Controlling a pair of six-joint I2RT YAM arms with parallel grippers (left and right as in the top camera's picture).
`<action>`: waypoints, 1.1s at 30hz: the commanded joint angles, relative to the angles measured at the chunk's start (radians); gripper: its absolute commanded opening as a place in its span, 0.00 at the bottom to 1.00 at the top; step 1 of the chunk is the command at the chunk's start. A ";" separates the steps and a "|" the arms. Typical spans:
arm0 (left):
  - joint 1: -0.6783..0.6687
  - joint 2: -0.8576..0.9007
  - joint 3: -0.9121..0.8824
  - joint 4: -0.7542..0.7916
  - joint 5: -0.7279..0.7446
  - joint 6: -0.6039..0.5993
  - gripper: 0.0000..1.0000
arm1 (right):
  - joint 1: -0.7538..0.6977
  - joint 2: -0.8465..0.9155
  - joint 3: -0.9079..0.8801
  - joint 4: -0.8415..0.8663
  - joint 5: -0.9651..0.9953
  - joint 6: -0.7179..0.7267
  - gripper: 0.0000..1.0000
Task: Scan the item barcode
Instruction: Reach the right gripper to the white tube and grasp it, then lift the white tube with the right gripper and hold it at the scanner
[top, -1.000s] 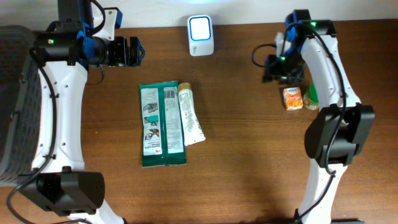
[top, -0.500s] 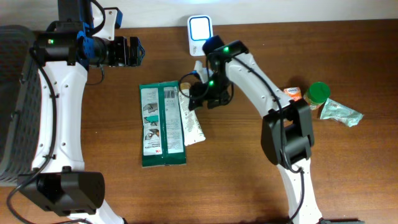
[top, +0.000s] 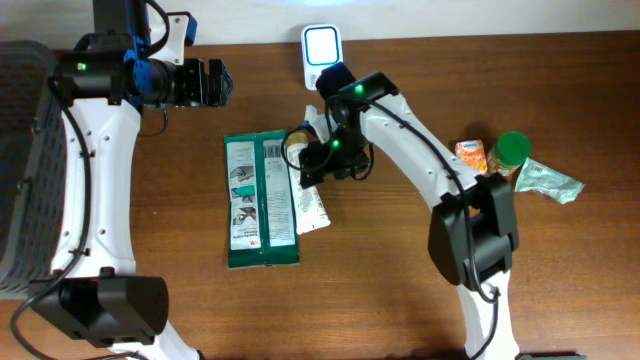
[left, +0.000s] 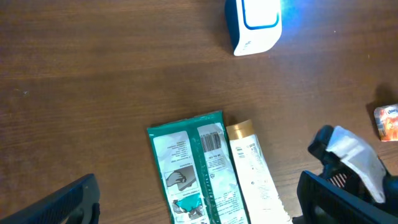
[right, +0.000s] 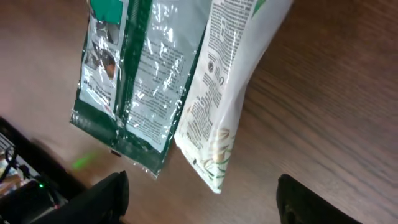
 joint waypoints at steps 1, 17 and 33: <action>0.001 -0.006 0.003 -0.001 0.008 -0.010 0.99 | 0.023 -0.014 -0.103 0.060 0.008 0.006 0.71; 0.001 -0.006 0.003 -0.001 0.008 -0.010 0.99 | 0.029 0.014 -0.394 0.548 -0.037 0.270 0.46; 0.001 -0.006 0.003 -0.001 0.008 -0.010 0.99 | -0.164 -0.317 -0.394 0.460 -0.559 -0.074 0.04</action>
